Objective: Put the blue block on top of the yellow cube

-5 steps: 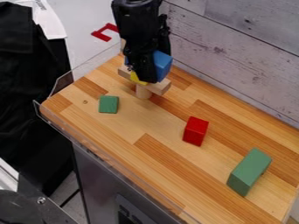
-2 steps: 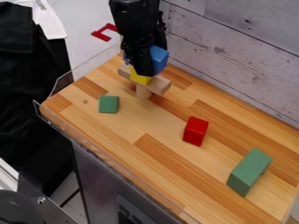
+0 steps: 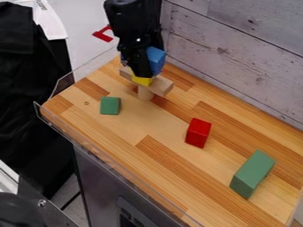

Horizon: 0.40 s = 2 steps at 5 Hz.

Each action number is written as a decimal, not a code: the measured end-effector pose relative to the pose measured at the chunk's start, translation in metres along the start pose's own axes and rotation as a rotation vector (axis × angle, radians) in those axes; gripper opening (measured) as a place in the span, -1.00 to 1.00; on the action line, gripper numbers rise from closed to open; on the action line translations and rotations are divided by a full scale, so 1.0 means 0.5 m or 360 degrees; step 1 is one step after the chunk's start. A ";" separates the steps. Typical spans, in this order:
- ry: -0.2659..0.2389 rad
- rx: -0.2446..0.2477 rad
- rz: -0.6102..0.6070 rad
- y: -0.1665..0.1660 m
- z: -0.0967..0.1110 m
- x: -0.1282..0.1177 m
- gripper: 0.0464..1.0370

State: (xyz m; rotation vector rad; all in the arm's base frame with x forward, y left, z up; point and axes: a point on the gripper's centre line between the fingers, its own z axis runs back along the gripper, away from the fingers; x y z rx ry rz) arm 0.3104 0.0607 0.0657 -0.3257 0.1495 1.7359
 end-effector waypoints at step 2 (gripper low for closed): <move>0.0039 -0.0023 -0.0019 -0.019 -0.003 0.010 0.26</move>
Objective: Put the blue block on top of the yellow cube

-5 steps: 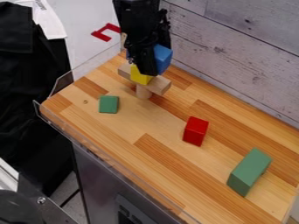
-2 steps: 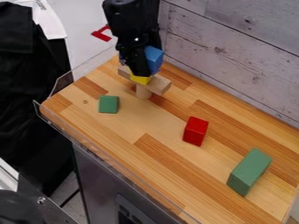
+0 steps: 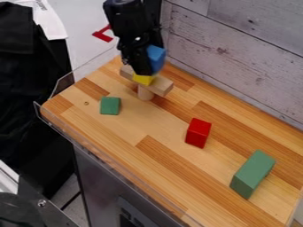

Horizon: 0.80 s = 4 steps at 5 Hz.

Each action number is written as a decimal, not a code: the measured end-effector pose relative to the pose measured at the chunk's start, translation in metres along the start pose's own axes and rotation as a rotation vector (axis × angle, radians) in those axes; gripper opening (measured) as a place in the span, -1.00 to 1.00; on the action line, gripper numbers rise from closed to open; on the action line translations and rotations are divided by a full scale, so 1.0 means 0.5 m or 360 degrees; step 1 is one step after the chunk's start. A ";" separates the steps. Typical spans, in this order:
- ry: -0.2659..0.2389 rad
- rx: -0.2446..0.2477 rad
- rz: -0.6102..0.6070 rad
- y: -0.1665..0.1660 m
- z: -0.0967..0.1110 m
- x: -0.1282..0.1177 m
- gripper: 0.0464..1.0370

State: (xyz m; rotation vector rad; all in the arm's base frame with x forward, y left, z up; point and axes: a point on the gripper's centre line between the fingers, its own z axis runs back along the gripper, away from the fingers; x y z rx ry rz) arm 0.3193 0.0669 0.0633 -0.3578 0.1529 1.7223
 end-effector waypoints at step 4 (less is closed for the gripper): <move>-0.0008 0.0091 -0.0131 -0.020 0.017 -0.018 0.92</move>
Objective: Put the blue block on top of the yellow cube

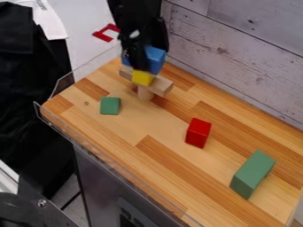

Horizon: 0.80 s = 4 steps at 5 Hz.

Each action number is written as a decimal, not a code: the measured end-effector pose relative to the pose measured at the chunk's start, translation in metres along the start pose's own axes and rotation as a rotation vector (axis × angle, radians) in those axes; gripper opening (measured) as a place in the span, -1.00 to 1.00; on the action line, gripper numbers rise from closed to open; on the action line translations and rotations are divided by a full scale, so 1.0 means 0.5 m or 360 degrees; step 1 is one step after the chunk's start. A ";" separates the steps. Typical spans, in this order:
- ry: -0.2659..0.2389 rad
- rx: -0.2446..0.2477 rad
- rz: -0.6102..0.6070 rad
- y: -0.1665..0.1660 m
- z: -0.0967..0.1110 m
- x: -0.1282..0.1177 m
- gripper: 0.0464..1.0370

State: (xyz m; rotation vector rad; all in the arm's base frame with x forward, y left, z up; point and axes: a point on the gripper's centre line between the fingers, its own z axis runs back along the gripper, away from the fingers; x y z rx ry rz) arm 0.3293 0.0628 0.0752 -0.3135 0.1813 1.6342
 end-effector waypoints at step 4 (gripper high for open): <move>-0.0426 0.0728 -0.1160 0.078 0.056 -0.271 0.92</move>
